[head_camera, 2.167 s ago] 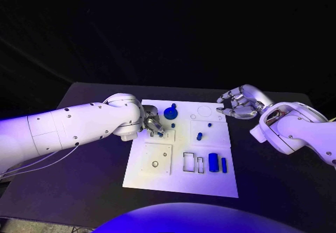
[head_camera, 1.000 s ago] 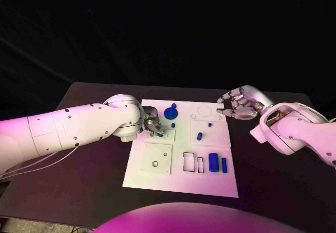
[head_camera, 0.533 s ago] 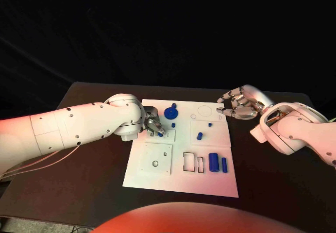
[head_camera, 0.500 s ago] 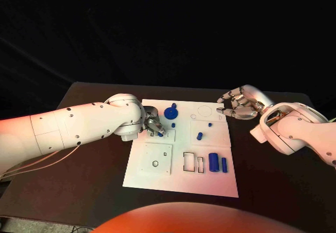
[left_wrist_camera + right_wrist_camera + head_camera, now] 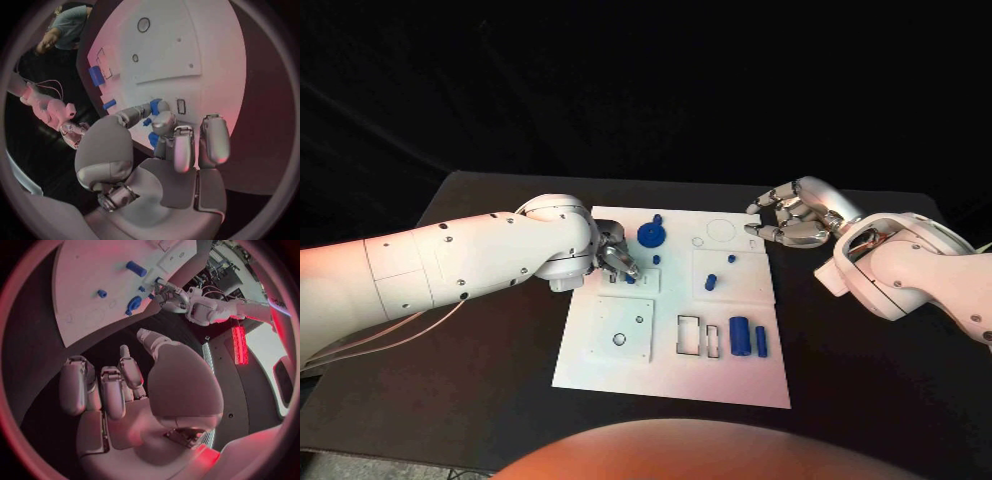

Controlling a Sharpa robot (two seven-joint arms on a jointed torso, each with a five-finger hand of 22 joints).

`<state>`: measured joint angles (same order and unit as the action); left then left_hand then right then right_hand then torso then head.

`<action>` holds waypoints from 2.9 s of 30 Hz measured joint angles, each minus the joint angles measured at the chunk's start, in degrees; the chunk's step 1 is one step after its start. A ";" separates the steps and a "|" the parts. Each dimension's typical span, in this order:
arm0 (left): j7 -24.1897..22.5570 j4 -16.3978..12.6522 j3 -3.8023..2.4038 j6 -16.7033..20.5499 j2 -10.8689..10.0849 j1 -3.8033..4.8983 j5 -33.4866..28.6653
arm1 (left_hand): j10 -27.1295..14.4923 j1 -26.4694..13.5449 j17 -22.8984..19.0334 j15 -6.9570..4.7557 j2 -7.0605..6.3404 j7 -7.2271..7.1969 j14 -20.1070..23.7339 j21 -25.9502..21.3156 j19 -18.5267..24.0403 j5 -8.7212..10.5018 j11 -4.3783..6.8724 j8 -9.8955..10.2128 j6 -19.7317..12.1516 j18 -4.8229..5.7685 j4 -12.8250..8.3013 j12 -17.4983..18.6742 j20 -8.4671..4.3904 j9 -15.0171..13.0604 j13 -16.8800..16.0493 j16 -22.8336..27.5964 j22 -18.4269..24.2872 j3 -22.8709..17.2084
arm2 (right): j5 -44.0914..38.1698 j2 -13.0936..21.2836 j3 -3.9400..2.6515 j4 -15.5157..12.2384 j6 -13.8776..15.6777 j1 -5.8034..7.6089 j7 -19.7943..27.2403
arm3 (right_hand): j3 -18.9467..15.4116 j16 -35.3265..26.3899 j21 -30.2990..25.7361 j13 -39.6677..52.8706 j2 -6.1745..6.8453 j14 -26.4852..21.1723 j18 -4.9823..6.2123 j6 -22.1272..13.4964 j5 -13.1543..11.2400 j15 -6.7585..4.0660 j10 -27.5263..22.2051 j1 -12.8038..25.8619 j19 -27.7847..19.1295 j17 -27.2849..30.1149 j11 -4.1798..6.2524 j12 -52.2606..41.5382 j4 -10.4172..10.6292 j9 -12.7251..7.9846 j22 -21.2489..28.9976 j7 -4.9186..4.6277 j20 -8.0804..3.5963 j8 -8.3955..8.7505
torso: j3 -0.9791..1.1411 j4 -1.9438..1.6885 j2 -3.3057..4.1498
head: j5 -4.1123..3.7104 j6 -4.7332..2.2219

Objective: Assemble the parts on the task board

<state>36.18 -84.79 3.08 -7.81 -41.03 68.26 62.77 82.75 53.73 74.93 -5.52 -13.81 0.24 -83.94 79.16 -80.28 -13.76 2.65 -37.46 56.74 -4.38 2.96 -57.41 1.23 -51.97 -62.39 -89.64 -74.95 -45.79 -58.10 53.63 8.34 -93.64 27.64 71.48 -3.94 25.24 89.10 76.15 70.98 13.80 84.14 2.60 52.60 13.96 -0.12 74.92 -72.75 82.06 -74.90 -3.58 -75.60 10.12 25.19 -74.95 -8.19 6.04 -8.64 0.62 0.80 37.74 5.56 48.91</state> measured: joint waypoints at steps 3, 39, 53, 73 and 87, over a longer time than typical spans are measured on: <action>0.09 0.12 0.01 0.01 0.04 0.00 0.00 | 0.00 0.01 0.00 0.00 0.00 -0.34 0.00 0.00 -0.33 2.91 0.00 0.00 0.41 0.00 1.15 -0.28 0.08 0.21 -0.11 0.00 0.00 1.99 | 0.01 0.00 0.00 0.01 0.01 0.00 0.00 | 0.00 -0.23 -0.27 -0.07 0.07 0.00 0.00 0.00 -0.88 0.00 0.00 0.52 0.00 0.00 0.00 0.00 0.00 0.09 0.00 0.00 0.00 0.00 | 0.00 -0.01 0.03 | -0.04 -0.05; 0.33 -2.71 -2.81 1.56 -2.63 0.00 -1.79 | -0.55 5.22 -0.01 0.01 2.95 0.57 0.00 -0.37 -1.22 -2.23 0.10 0.10 -0.73 0.91 13.79 -1.61 0.01 1.16 -0.25 0.00 0.02 30.23 | 0.05 0.22 0.00 0.16 0.14 -0.12 0.02 | -0.41 -0.45 -0.93 -0.37 -0.08 0.00 0.00 0.00 -1.67 0.00 0.00 1.13 -0.20 0.00 0.00 0.23 0.41 0.27 0.03 0.00 -0.20 0.00 | 0.01 -0.02 0.07 | -0.19 -0.84; 0.07 1.63 -4.00 1.88 -2.82 1.54 -2.55 | -1.78 7.70 -0.01 0.01 2.80 1.18 0.00 -1.56 -0.99 -6.21 -0.31 2.12 -2.99 0.90 13.79 -1.16 -0.22 2.52 0.71 0.00 0.03 30.86 | 0.07 0.33 0.00 0.25 0.16 -0.13 -0.01 | -0.25 -0.45 -0.93 -0.37 0.15 0.00 0.00 0.00 -1.67 0.00 0.00 1.35 -0.20 -0.05 0.00 0.23 0.56 0.39 0.04 0.00 -0.20 -0.22 | -0.02 -0.03 0.10 | -0.24 -1.18; -0.87 9.63 -4.32 1.58 -0.05 2.92 0.79 | -1.98 7.92 -0.02 0.01 3.02 1.18 0.00 -1.83 -0.78 -6.21 -0.51 2.44 -3.39 0.89 13.79 -1.16 0.00 2.88 0.44 0.00 0.04 30.86 | 0.08 0.21 -0.01 0.43 0.18 -0.13 -0.04 | -0.25 -0.45 -0.93 -0.37 0.15 0.00 0.00 0.00 -0.97 0.00 0.00 1.35 -0.20 -0.04 0.00 0.23 0.56 0.44 0.00 0.00 -0.20 -0.22 | -0.05 -0.06 0.15 | -0.10 -1.12; -0.96 13.80 -4.27 -0.96 2.53 3.02 1.65 | -2.59 8.77 -0.02 0.01 3.31 1.60 0.00 -2.44 -0.52 -5.90 -0.71 3.10 -3.80 0.89 13.79 -0.71 0.27 3.43 0.96 0.00 0.04 30.86 | 0.09 0.04 -0.01 0.51 0.22 -0.14 -0.06 | -0.25 -0.45 -0.93 -0.46 0.15 -0.01 0.00 0.00 -0.97 0.00 0.00 1.35 -0.20 -0.03 0.00 0.23 0.55 0.49 0.01 0.00 -0.20 -0.22 | -0.04 -0.03 0.10 | 0.06 -0.98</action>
<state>35.22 -70.99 -1.19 -8.77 -38.50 71.28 64.41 80.16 62.50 74.91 -5.51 -10.50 1.84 -83.94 76.71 -80.80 -19.66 1.94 -34.36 52.93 -3.49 16.75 -58.12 1.50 -48.55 -61.43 -89.64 -74.91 -14.93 -58.01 53.67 8.33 -93.13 27.86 71.34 -4.00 24.99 88.66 75.22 70.52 13.95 84.14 2.59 52.60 12.99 -0.11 74.92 -71.41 81.86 -74.93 -3.58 -75.37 10.68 25.68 -74.94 -8.20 5.84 -8.85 0.58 0.77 37.85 5.63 47.92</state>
